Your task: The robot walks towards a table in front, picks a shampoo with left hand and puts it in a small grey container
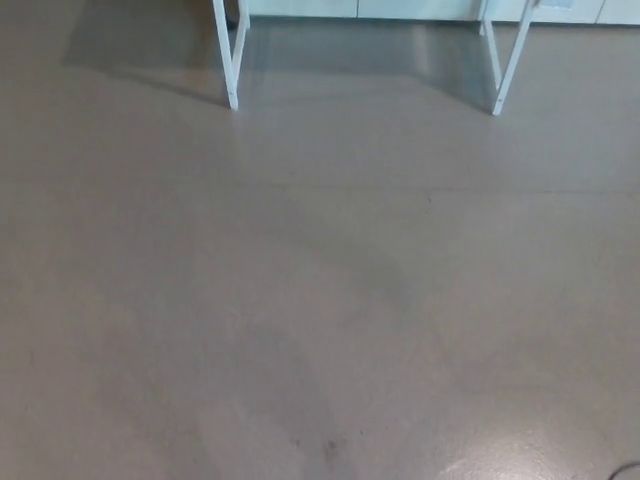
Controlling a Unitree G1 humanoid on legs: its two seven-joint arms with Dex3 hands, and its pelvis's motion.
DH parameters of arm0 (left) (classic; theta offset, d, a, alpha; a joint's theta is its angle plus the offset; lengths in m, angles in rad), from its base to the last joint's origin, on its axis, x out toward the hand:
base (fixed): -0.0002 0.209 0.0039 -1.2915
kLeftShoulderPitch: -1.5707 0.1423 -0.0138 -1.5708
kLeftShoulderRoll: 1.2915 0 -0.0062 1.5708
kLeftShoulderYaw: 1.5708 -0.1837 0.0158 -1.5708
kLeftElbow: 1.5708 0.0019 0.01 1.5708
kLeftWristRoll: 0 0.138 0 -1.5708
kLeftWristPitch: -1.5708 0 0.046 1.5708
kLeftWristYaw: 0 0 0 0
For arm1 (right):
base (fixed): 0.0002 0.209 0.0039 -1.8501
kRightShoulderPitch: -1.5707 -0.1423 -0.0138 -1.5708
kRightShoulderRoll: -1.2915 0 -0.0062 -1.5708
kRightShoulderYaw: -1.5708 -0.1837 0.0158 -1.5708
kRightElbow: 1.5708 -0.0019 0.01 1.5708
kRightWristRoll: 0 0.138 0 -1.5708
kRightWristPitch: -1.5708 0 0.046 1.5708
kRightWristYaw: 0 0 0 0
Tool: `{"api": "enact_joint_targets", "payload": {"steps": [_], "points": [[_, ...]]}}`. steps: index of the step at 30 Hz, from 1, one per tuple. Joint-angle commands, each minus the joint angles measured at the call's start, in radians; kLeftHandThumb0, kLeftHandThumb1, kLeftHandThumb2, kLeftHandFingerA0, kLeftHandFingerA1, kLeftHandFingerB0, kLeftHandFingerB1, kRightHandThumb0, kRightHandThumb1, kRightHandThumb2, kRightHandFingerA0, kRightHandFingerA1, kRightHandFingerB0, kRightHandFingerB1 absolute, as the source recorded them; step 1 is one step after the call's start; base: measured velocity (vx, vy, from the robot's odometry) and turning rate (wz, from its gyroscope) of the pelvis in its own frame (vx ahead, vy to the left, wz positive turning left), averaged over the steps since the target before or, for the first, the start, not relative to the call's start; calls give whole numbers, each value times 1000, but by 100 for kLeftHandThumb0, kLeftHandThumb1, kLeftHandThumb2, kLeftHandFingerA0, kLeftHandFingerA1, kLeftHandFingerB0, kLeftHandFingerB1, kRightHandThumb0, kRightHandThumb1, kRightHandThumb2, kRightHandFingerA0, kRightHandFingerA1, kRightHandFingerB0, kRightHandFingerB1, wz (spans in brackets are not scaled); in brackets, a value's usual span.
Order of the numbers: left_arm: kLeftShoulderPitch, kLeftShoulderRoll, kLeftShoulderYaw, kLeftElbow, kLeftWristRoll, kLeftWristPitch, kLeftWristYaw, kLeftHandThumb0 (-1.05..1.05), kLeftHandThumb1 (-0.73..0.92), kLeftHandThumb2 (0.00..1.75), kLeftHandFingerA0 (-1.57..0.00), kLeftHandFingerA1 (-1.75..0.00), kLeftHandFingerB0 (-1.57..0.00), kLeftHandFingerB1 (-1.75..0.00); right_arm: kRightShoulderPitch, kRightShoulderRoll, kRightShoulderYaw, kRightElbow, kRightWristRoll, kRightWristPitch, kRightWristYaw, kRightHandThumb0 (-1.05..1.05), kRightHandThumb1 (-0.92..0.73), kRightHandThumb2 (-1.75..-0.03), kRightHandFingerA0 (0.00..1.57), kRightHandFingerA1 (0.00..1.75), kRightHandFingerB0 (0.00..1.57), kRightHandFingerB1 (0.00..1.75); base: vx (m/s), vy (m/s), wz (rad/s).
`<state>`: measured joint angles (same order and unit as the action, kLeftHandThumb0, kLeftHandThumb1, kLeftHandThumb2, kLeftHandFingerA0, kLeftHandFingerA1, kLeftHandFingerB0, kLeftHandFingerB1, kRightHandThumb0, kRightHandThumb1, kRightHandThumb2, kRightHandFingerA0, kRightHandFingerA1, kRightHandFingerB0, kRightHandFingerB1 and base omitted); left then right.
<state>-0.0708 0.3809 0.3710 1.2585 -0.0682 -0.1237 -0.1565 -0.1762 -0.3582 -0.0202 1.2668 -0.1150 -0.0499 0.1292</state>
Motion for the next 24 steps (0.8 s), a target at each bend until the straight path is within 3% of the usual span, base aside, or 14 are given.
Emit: {"api": "enact_joint_targets", "payload": {"steps": [1,5,15,16,24], "points": [[-4,11,-1,16,-14,-46,-13,-12,66,59,-57,-43,-49,-37,-4,-19,-1,14,-6,-21,14,-22,-67,-60,62,44,47,37,56,-42,47],[8,14,-2,14,-20,-42,-30,-15,62,62,-51,-44,-47,-39,3,-20,4,17,-9,-21,19,-22,-70,-61,59,42,47,37,36,-13,-2],[10,16,-35,17,5,-67,5,-11,63,58,-64,-45,-50,-38,4,-20,-1,17,-10,-29,25,-22,-67,-60,59,43,47,37,179,256,-16],[8,17,-35,19,2,-64,5,-17,61,63,-54,-45,-49,-41,1,-20,-2,18,-9,-28,26,-22,-69,-61,58,43,47,37,248,161,7],[2,12,-29,20,-15,-66,0,-15,63,59,-63,-47,-52,-39,-9,-25,8,20,-19,-22,25,-24,-71,-61,60,42,48,37,255,-15,9]]}}
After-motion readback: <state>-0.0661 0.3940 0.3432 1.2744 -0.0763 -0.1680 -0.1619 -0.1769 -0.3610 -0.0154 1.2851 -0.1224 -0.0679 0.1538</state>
